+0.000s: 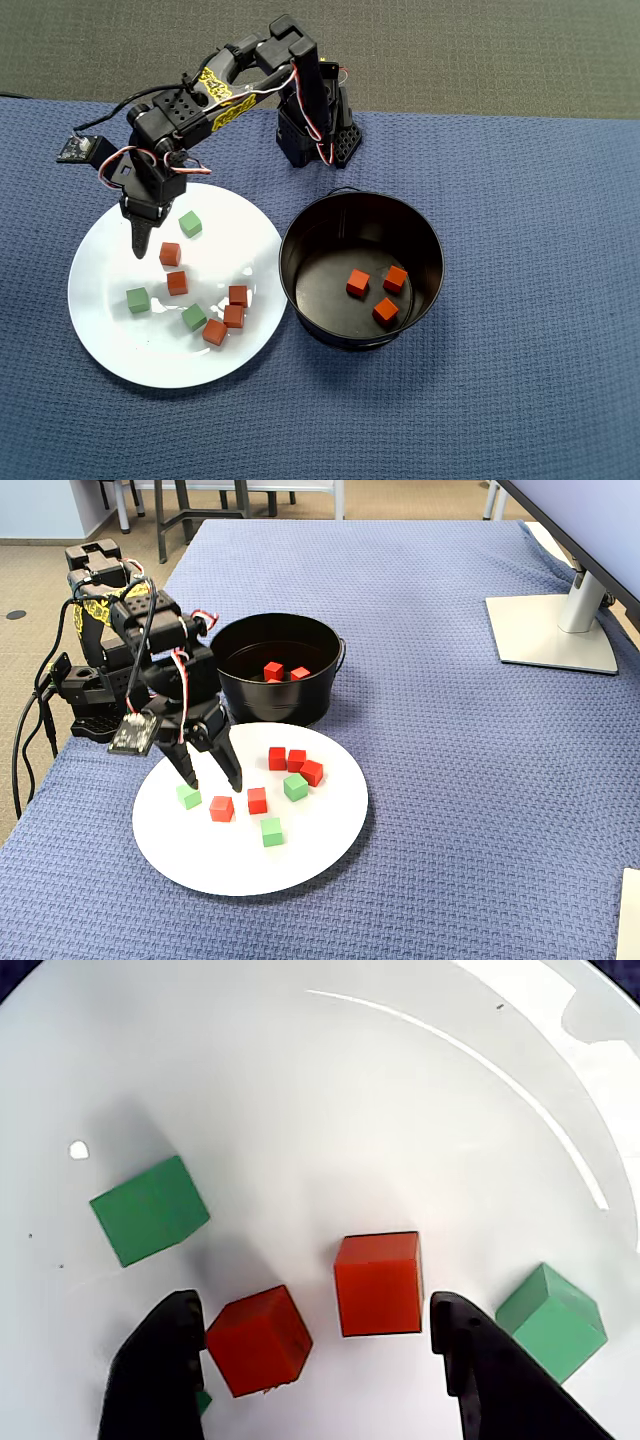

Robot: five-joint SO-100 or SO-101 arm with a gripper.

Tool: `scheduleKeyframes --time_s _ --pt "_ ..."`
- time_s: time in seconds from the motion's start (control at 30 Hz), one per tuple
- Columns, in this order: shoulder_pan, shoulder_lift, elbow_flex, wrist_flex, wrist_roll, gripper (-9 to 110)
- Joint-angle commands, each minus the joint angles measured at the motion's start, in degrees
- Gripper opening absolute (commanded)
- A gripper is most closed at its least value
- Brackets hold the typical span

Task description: Pick up the red cubes from the white plate and place them in the black recipient

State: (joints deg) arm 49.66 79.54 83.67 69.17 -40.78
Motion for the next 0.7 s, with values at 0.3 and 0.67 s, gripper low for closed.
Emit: scheduleKeyframes --time_s 0.3,0.67 --pt "1.93 -1.23 5.62 -6.50 -2.11 24" --pt "-0.09 -5.54 5.01 -8.70 -4.04 23"
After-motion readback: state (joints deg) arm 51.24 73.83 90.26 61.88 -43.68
